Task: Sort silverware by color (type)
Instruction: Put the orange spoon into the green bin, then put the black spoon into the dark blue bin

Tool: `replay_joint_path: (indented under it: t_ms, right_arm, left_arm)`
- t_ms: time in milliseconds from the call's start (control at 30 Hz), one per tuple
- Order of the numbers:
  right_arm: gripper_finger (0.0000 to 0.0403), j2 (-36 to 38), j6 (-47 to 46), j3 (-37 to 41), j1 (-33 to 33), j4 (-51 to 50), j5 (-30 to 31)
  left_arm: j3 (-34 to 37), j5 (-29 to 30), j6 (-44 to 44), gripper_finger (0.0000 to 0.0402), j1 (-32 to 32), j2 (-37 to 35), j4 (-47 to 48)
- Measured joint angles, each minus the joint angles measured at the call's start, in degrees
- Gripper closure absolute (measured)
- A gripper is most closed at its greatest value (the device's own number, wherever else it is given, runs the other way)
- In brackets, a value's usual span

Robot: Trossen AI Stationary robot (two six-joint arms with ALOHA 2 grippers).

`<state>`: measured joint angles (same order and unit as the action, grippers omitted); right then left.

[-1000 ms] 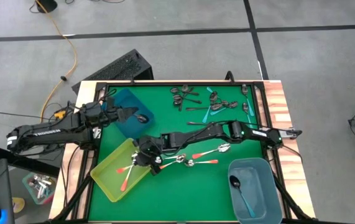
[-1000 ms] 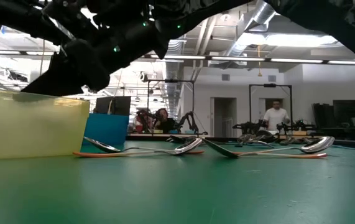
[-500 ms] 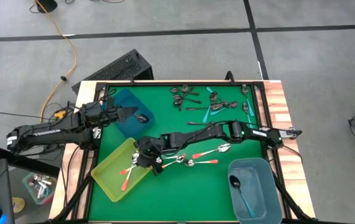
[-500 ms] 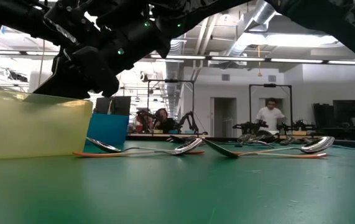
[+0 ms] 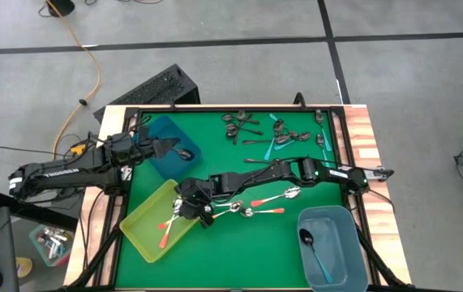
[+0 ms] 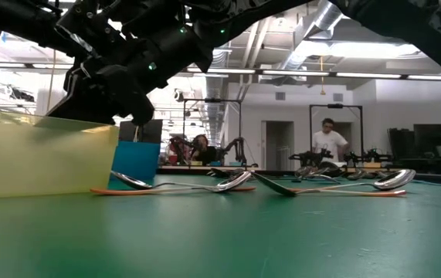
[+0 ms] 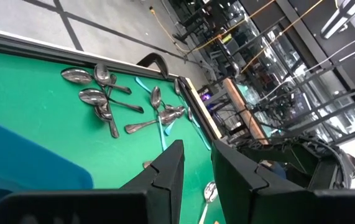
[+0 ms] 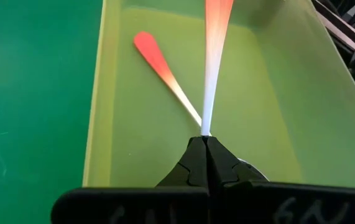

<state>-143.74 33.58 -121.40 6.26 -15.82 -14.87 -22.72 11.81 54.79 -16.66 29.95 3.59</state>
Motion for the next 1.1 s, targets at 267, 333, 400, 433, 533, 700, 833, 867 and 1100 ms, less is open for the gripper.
replay_joint_path:
  t_ms: [267,333,400,433,533,700,833,867,1100]
  right_arm:
    - [0.0381,0.00,0.03,0.00,-0.02,0.15,1.49]
    - [0.0369,0.00,0.01,0.00,-0.01,-0.05,1.49]
    - [0.0358,0.00,0.00,0.00,0.22,-0.07,1.51]
    - [0.0353,0.00,0.01,0.00,0.36,0.01,1.52]
    - [0.0338,0.00,0.03,0.00,0.79,0.08,1.51]
    - [0.0314,0.00,-0.22,0.00,1.33,0.08,1.51]
    - [0.0297,1.93,-0.54,0.04,1.33,-0.95,2.20]
    - [0.0295,3.00,-0.54,0.04,1.23,-0.83,3.17]
    - [0.0290,12.83,-0.20,-0.07,-1.71,-7.21,4.95]
  left_arm:
    - [0.00,0.00,0.46,0.0333,0.01,0.00,0.01]
    - [0.00,0.00,0.47,0.0333,0.00,0.00,0.01]
    - [0.00,0.00,0.47,0.0333,0.01,0.00,0.00]
    - [0.00,0.00,0.47,0.0333,0.01,0.00,0.01]
    - [0.00,0.00,0.43,0.0333,0.01,0.00,0.01]
    - [0.00,0.00,0.11,0.0333,0.00,0.02,0.01]
    - [0.00,0.00,1.50,0.0333,-0.01,0.00,-0.11]
    - [0.00,0.00,1.97,0.0333,-0.01,0.00,-0.31]
    - [0.00,-0.46,3.03,0.0333,0.01,-0.45,-3.04]
